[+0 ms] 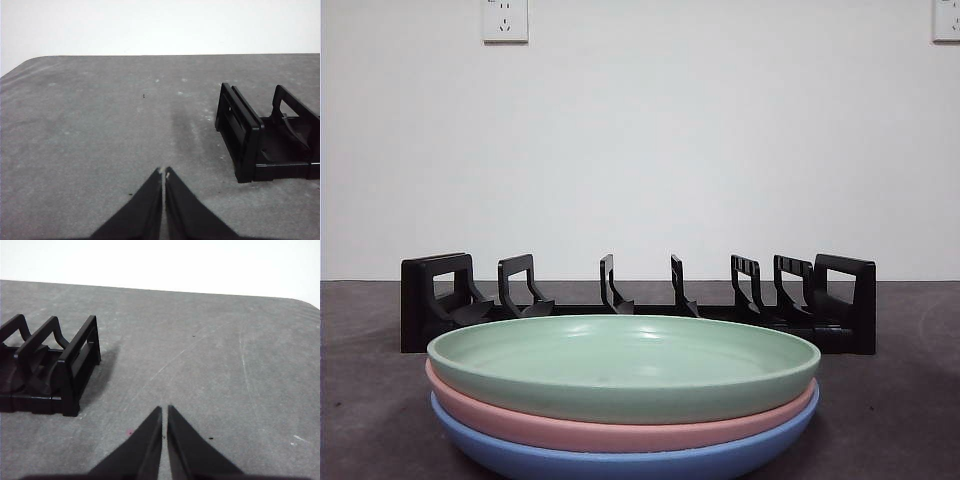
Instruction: Place the plate
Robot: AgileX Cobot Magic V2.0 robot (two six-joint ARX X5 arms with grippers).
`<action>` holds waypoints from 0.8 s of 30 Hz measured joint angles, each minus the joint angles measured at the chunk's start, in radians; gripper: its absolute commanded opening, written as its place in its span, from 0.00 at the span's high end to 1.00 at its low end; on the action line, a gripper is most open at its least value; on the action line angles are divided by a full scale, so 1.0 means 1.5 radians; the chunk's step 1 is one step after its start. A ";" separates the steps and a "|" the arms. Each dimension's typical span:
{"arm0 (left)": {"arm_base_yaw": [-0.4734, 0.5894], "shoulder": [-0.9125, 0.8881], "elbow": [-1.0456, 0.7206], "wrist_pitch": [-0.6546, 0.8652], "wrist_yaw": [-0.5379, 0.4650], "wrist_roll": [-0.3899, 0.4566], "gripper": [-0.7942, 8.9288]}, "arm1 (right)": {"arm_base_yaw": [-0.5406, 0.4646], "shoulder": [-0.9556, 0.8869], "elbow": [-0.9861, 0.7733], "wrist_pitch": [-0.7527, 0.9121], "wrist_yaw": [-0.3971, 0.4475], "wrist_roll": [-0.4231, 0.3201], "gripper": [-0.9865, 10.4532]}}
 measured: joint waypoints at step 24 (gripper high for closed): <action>0.000 0.000 0.000 0.000 0.000 0.000 0.91 | 0.000 0.000 0.000 0.000 0.000 0.000 0.90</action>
